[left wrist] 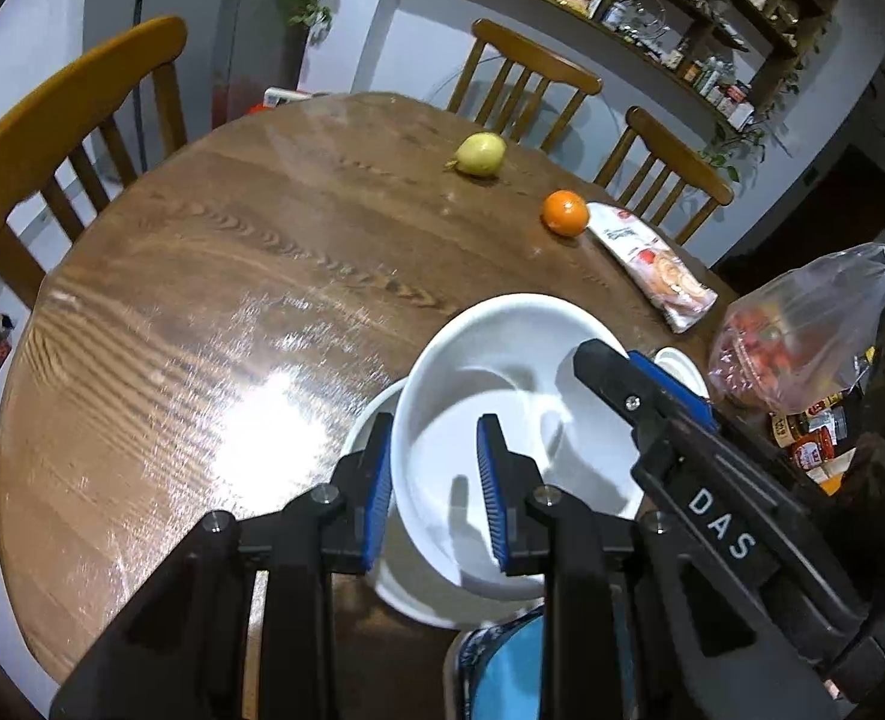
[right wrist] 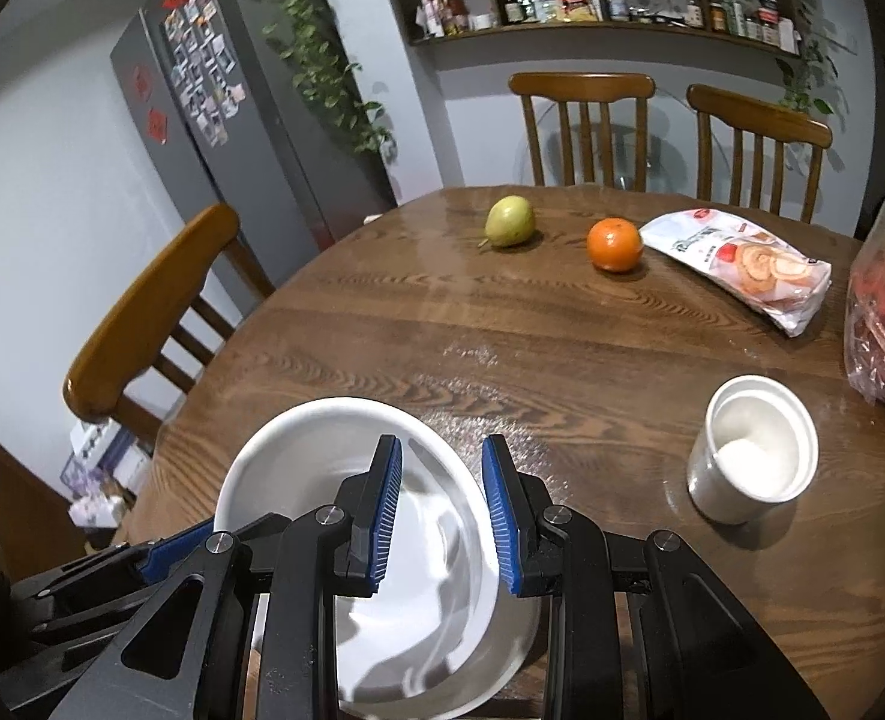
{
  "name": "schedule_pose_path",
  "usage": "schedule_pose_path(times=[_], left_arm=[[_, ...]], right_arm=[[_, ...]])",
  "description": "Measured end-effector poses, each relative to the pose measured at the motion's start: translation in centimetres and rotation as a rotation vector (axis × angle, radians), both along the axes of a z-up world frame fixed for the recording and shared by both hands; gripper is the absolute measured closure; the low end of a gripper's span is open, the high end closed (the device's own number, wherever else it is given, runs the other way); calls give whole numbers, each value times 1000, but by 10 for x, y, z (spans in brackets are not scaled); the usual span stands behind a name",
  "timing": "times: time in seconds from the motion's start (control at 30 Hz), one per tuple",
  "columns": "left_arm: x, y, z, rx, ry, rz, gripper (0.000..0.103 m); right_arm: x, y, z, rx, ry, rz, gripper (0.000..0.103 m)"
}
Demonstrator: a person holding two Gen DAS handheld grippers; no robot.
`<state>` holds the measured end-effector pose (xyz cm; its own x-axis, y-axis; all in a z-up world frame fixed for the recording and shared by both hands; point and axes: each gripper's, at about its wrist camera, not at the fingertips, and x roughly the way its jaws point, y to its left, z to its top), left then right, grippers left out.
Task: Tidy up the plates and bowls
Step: 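Lower the medium bowl into the large bowl and open both grippers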
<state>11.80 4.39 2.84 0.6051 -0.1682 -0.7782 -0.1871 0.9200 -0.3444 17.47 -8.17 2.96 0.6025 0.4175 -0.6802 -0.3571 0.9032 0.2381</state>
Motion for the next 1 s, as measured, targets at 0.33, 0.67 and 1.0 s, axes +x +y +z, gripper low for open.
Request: schedule_pose_path(times=[0.33, 0.67, 1.0], left_arm=[[2, 6, -11, -13, 48, 15, 80], [4, 4, -22, -11, 85, 10, 80], [6, 5, -28, -20, 117, 18, 80]], right_arm=[[4, 13, -16, -56, 54, 17, 72], [9, 16, -24, -79, 87, 20, 72], [14, 18, -32, -96, 118, 24, 72]])
